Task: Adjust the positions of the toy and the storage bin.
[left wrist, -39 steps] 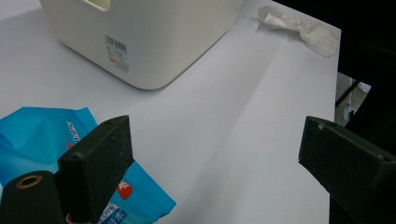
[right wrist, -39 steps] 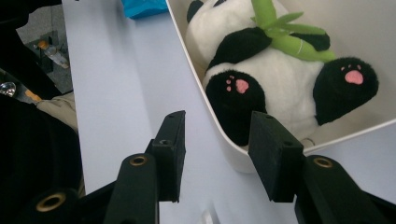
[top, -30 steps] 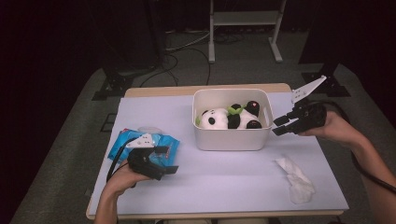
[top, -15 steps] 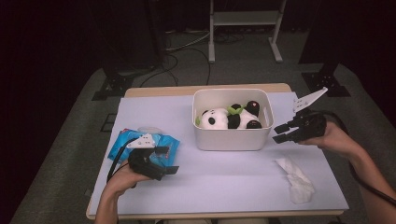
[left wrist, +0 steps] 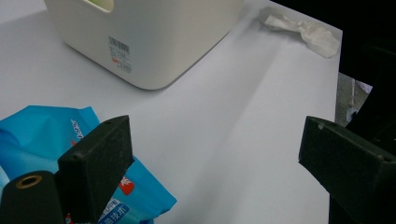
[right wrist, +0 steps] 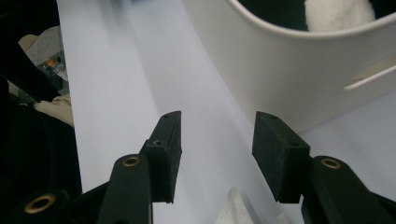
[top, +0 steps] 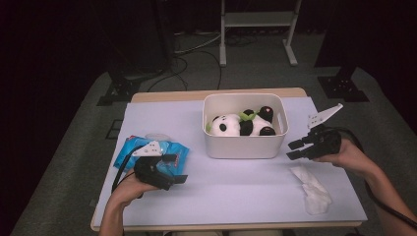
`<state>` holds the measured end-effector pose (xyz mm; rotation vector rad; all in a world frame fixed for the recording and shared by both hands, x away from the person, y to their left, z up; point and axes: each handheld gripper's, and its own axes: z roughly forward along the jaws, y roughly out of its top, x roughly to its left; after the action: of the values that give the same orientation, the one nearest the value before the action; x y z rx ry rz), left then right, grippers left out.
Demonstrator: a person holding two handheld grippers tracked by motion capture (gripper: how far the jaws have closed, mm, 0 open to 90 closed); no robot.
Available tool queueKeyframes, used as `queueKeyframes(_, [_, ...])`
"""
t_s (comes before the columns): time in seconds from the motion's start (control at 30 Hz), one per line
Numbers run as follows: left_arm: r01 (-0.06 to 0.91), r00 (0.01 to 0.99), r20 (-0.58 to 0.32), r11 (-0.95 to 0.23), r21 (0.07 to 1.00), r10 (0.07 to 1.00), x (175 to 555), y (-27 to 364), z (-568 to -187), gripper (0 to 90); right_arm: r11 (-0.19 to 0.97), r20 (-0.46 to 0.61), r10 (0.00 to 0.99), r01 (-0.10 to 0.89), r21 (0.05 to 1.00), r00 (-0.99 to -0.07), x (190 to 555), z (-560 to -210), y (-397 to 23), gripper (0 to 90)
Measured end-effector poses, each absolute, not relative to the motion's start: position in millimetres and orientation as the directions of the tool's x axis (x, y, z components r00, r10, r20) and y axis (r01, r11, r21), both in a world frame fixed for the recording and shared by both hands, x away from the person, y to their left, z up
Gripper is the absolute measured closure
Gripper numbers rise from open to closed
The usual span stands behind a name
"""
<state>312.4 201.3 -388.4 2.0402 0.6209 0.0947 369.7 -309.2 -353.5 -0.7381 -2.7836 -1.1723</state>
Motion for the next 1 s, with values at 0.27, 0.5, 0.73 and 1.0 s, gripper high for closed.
queueKeyframes(0.27, [0.388, 0.869, -0.180, -0.408, 0.826, 0.461, 312.0, 200.8, -388.3, 9.3, 0.581, 0.224, 0.428, 0.457, 0.674, -0.876, 363.0, -367.8, -315.0, 51.1])
queueKeyframes(0.5, [0.389, 0.870, -0.181, -0.412, 0.824, 0.459, 312.0, 198.9, -389.4, 9.3, 0.570, 0.241, 0.443, 0.479, 0.667, -0.864, 353.4, -383.2, -321.9, 50.2])
queueKeyframes(0.73, [0.386, 0.870, -0.178, -0.408, 0.827, 0.460, 311.7, 198.2, -388.2, 9.3, 0.557, 0.253, 0.449, 0.490, 0.670, -0.857, 346.5, -391.5, -327.2, 49.3])
queueKeyframes(1.0, [0.389, 0.870, -0.189, -0.396, 0.832, 0.456, 312.2, 197.7, -388.7, 9.3, 0.552, 0.251, 0.453, 0.490, 0.675, -0.856, 338.9, -395.5, -329.7, 46.5])
